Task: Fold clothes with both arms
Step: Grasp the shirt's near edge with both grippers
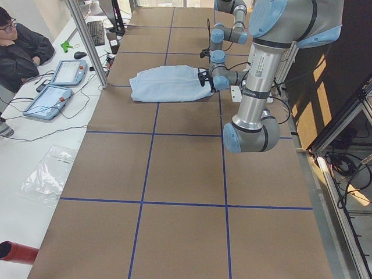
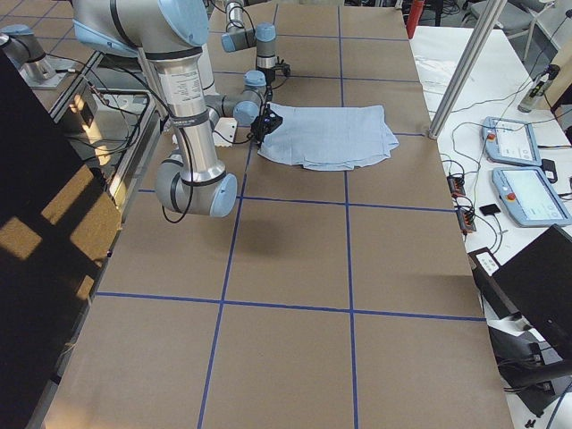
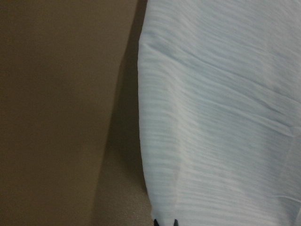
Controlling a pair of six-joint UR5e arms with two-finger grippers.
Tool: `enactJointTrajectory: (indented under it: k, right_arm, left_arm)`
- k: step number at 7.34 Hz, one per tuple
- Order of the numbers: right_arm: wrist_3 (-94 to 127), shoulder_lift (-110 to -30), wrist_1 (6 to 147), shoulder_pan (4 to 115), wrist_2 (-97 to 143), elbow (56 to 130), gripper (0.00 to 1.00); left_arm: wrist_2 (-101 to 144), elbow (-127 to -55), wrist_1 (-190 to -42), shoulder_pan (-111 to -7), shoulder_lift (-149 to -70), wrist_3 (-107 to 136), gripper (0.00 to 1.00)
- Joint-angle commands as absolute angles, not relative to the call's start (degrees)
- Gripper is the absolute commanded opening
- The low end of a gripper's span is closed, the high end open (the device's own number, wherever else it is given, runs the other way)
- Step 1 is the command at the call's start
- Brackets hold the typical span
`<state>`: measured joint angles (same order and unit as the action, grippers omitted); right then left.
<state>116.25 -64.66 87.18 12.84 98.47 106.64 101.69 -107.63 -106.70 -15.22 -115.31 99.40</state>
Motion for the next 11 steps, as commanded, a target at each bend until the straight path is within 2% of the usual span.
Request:
enactJointTrajectory:
  k: [1,5,8,11]
  right_arm:
    - [116.2,-64.6,87.2,13.4,98.5,107.4,0.00]
    - [115.8,-66.1,87.2,14.1,99.7,112.1,0.00]
    - [115.9,-67.4,87.1,13.0,107.2,118.4,0.00]
    - [116.1,-68.1,87.1,13.5,115.0,125.7,0.00]
  left_arm:
    - [101.8,-107.9,-106.7,-15.3,-115.5,99.4,0.00]
    - [101.9,-111.8,-105.9,-15.5,-114.4,99.4,0.00]
    - [106.0,-121.7,-95.0,-14.6,-114.1,99.4,0.00]
    - [111.9,-127.2,-89.5,-14.0,-114.3,99.4,0.00]
